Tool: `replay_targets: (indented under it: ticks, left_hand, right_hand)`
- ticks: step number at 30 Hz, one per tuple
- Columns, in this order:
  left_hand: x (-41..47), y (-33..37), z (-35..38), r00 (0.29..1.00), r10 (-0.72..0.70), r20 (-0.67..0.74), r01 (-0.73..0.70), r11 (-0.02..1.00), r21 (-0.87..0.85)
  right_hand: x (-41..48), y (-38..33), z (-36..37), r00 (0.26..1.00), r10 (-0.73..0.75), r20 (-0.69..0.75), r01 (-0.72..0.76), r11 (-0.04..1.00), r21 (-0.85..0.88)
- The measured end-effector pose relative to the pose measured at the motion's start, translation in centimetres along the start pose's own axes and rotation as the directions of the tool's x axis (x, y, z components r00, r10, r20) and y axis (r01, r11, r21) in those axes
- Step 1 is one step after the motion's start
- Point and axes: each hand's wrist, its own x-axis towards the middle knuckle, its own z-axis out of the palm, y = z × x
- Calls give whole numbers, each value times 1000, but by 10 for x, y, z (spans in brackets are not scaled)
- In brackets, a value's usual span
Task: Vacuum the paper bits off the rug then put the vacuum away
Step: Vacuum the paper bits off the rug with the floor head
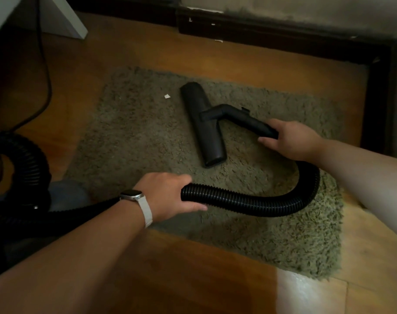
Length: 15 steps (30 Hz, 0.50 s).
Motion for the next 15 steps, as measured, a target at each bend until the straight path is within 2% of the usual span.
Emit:
replay_targets:
  ticks: [9,12,15]
  left_hand:
    - [8,10,-6,999,-30,-41,28,998,-52]
    - [8,13,-5,999,-12,-47,10,999,-48]
    - [4,11,-3,999,-3,-37,2,1000,-30]
  right_hand:
    - [-34,52,-1,971,227,-73,-215,966,143]
    - [-36,50,-3,972,225,-69,-215,969,124]
    - [-33,34,-4,987,154,-41,-151,986,69]
